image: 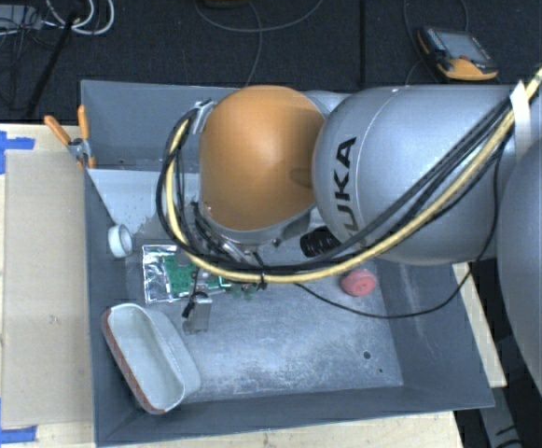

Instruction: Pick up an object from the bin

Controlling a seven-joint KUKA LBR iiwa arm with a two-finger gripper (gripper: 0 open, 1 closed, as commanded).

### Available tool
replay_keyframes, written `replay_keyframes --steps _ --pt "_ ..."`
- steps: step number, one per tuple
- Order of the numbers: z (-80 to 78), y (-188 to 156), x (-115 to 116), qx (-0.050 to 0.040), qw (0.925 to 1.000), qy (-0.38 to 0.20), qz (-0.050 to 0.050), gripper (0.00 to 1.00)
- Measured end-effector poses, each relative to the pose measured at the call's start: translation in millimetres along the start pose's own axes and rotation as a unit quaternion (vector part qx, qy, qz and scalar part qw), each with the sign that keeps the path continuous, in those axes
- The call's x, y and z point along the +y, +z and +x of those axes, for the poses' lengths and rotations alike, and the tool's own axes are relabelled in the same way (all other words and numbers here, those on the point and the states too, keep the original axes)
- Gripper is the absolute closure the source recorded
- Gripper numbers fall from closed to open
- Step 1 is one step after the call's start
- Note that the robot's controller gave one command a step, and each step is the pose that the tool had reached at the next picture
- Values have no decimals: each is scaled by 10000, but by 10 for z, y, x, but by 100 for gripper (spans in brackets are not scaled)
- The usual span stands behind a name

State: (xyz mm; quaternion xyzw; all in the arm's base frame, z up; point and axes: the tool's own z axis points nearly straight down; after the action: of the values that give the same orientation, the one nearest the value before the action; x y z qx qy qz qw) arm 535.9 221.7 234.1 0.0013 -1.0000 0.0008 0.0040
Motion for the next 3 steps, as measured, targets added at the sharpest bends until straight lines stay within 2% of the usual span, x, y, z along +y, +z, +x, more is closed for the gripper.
replay_keyframes --steps 1,2,3 --pt "-516 1259 -390 -9 9967 810 7 0" --pt "-872 1645 -335 -54 9982 591 -12 0" --pt "-886 1589 -334 -78 9981 615 -33 100"
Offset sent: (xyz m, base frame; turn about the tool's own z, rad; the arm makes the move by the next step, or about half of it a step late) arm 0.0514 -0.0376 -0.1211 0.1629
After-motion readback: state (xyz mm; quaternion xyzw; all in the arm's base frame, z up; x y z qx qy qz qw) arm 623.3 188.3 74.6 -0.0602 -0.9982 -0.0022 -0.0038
